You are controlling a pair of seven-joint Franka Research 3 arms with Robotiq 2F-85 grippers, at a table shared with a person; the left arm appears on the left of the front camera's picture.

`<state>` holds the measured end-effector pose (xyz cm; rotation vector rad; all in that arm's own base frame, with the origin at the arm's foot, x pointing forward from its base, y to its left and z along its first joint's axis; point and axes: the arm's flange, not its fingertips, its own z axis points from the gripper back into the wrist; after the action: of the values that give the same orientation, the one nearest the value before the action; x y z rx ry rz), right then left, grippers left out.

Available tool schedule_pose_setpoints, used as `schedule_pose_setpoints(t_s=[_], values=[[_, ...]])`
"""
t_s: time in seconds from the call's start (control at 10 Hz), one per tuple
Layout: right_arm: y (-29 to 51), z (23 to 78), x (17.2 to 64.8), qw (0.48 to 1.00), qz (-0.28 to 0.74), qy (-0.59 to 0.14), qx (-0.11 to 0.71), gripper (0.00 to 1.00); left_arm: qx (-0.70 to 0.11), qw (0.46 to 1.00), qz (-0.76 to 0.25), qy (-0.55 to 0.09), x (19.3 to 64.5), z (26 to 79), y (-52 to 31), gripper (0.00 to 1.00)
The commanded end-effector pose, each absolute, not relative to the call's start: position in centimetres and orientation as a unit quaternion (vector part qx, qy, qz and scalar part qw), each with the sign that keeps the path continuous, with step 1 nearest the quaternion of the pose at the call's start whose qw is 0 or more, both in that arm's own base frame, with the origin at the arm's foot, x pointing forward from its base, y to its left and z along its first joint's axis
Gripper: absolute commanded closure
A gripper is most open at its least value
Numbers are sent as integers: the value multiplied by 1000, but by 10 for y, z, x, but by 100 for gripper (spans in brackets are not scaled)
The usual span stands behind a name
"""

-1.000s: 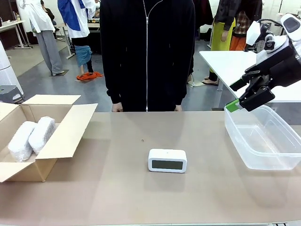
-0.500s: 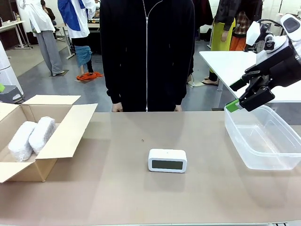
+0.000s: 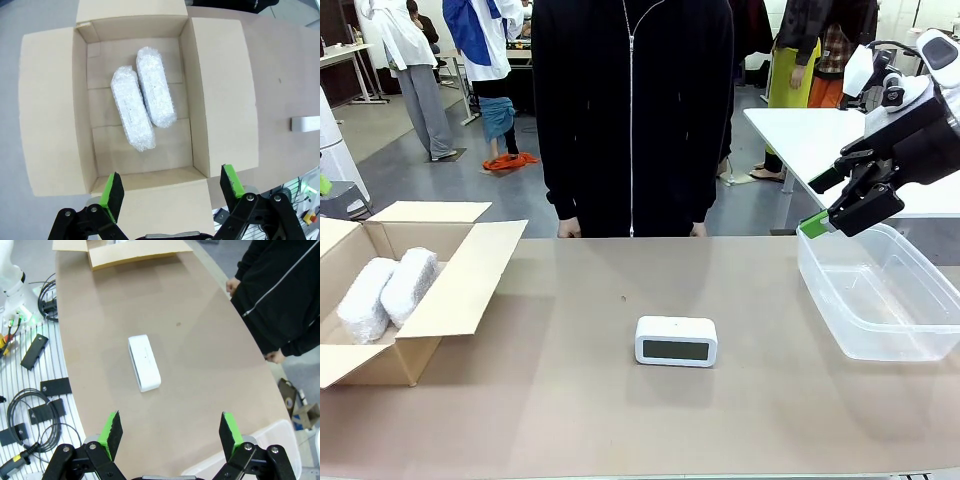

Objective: Separate and place wrapped and unwrapped clocks.
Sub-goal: If the picked Digital clock is wrapped, place it in the Package Box ; if not, place it in the Organizing box, then pick up the Digital clock indicated by the person.

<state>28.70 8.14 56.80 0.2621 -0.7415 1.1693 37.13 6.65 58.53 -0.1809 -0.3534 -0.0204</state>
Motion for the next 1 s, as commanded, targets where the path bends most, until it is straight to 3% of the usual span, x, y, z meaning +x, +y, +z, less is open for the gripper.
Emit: schedule_pose_setpoints(t_s=[0.0,0.9], values=[[83,567,288,762,534,-341,136,0,-83,981,-13,-177,370,587,67,0],[83,567,288,762,534,-341,136,0,-83,981,-13,-177,370,587,67,0]])
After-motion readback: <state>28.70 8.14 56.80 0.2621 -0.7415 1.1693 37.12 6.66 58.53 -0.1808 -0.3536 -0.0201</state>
